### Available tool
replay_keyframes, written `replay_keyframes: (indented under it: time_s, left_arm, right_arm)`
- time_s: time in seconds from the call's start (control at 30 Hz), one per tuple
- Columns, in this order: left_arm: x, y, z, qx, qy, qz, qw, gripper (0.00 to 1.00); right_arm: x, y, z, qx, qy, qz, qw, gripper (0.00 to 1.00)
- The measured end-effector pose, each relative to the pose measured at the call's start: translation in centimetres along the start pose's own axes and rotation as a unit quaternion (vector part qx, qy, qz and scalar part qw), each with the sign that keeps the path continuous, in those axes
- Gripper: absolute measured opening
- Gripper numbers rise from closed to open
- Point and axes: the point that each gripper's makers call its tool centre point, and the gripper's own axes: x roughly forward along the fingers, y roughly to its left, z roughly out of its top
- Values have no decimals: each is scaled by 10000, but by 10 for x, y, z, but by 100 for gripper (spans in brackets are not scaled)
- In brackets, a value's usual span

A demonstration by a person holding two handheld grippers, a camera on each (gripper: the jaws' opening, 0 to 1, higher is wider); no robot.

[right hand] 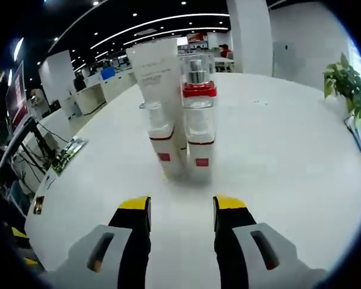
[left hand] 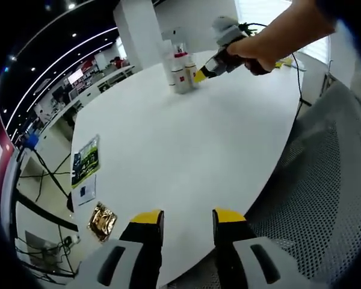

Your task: Arrange the skincare products in the storage area until every visible bottle or jar stands upright without overlapping.

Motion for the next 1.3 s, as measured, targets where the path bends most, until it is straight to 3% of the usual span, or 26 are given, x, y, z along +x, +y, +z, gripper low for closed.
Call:
replay_keyframes:
  time_s: [0.07,0.13,0.23,0.33,0.47,0.67,0.77,0.87,0.97,1.03,1.1,1.17,1.2,1.27,1.3]
  left_arm:
    - [0,0,2,18,-43,10,10000,34]
    - [-1,0,3,49,-83,13,10000,34]
    - [-2,1,5,60,-130,25,9999,35]
    - [-3,2,7,65,-169,42,9998,35]
    - [-11,8,18,18,-464,202,9987,35]
    - [-13,11,23,127,-590,262,9978,36]
    - [-13,14,22,109,-553,285,9980,36]
    - [-13,14,23,96,-573,284,9979,36]
    - [-14,17,25,179,-630,376,9971,37]
    - [-18,22,32,375,-847,547,9942,37]
    - [-22,19,38,345,-926,495,9939,38]
    - [-27,16,52,400,-1257,429,9903,38]
    - [-27,15,48,300,-1157,382,9921,38]
    - [-27,17,43,227,-1016,344,9940,38]
    - [-27,18,43,166,-997,309,9944,38]
  right_arm:
    - [-6,7,-6,-19,31,78,10000,41]
    - [-17,27,-15,-27,74,324,9994,42]
    - [-33,64,-34,-386,214,786,9959,44]
    - [-42,84,-42,-440,209,996,9938,44]
    - [-63,109,-54,-435,249,1343,9897,45]
    - [-90,139,-48,-532,-55,1904,9802,49]
    - [-112,159,-43,-914,-250,2326,9679,49]
    - [-128,164,-39,-1319,-387,2414,9606,46]
    - [-147,156,-47,-1902,-230,2371,9524,41]
    - [-155,150,-50,-2150,-185,2360,9475,38]
    - [-160,142,-52,-2365,-227,2378,9418,40]
    - [-163,137,-54,-2402,-202,2385,9408,39]
    - [-165,137,-55,-2413,-198,2412,9398,34]
    - [-171,130,-53,-2457,-223,2352,9401,14]
    - [-174,129,-47,-2518,-434,2350,9378,7]
